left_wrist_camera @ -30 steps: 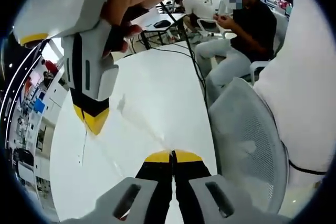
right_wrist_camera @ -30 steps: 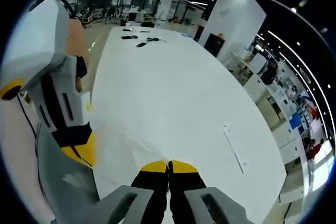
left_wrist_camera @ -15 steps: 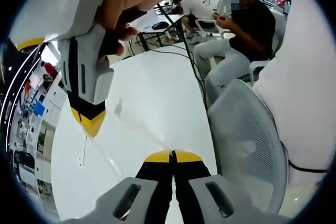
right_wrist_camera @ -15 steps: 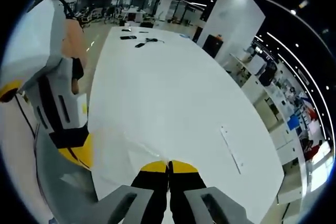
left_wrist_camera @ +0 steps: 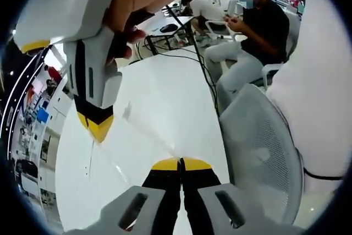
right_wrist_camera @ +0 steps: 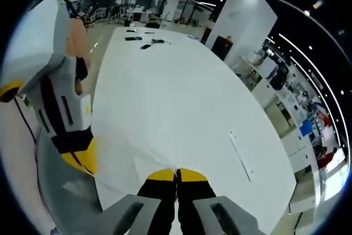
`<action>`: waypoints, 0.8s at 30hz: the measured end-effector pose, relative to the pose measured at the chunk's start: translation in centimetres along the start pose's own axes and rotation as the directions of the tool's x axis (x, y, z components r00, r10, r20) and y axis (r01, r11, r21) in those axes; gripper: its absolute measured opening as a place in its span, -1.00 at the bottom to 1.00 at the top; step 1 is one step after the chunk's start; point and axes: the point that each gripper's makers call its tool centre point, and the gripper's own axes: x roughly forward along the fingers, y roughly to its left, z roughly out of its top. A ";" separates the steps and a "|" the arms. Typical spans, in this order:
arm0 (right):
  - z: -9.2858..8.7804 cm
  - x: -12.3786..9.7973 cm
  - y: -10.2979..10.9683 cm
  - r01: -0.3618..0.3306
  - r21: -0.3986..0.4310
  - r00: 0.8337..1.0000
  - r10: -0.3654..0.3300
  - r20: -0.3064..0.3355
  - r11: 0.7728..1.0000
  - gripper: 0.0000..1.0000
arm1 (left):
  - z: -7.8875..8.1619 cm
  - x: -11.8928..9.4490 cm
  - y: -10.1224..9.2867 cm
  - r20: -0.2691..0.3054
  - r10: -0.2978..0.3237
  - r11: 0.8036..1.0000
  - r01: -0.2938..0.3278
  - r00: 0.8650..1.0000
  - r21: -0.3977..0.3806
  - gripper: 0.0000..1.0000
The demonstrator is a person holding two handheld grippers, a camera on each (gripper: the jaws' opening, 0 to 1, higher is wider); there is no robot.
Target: Arrange the food packaging bags into a neat stack by flattening each bag and aligning their edges.
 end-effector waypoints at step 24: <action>0.3 -0.4 -0.2 0.013 -0.041 1.000 -0.013 -0.012 0.999 -1.00 | -0.3 -0.7 2.9 0.042 0.105 0.993 -0.102 0.994 -0.054 -1.00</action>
